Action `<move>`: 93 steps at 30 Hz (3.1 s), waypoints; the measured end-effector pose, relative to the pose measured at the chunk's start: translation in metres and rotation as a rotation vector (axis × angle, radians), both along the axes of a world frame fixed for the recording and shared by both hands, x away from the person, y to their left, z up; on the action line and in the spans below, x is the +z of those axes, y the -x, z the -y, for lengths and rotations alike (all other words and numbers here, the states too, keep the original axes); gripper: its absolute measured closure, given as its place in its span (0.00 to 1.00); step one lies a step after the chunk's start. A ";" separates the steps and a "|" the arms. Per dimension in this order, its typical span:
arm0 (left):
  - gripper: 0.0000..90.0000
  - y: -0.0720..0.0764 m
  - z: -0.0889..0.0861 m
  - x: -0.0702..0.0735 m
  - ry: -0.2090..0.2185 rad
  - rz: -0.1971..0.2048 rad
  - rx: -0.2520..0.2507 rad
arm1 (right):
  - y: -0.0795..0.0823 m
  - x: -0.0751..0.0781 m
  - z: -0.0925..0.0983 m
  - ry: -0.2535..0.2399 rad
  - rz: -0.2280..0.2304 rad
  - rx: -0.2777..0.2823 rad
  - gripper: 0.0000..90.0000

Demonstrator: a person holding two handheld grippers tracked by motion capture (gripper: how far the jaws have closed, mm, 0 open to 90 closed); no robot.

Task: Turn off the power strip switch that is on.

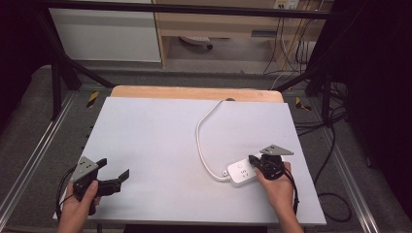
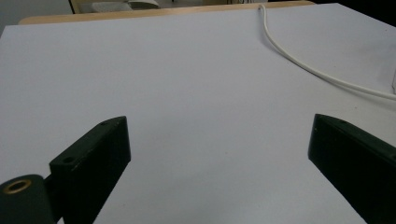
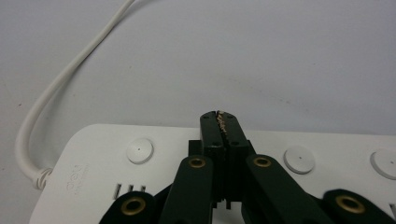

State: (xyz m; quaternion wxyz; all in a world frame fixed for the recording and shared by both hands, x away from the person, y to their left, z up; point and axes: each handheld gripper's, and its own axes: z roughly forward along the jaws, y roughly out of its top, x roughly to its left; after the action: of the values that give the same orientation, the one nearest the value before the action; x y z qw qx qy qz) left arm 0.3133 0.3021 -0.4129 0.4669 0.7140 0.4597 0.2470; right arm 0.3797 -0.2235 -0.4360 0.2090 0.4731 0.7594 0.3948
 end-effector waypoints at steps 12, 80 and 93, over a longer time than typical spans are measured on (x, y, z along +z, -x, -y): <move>0.06 0.000 0.000 0.000 -0.001 0.002 0.000 | 0.002 0.000 -0.004 0.027 0.010 0.012 1.00; 0.06 0.000 -0.001 0.000 0.002 -0.001 0.001 | 0.002 -0.001 -0.001 0.040 0.021 0.004 1.00; 0.06 -0.001 -0.001 0.000 -0.001 -0.002 0.002 | 0.002 0.001 0.001 0.022 0.026 0.007 1.00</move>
State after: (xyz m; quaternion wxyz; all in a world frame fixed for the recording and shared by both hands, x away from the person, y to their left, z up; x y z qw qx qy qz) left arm 0.3139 0.3029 -0.4132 0.4658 0.7141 0.4604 0.2470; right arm 0.3781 -0.2243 -0.4351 0.2224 0.4629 0.7627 0.3931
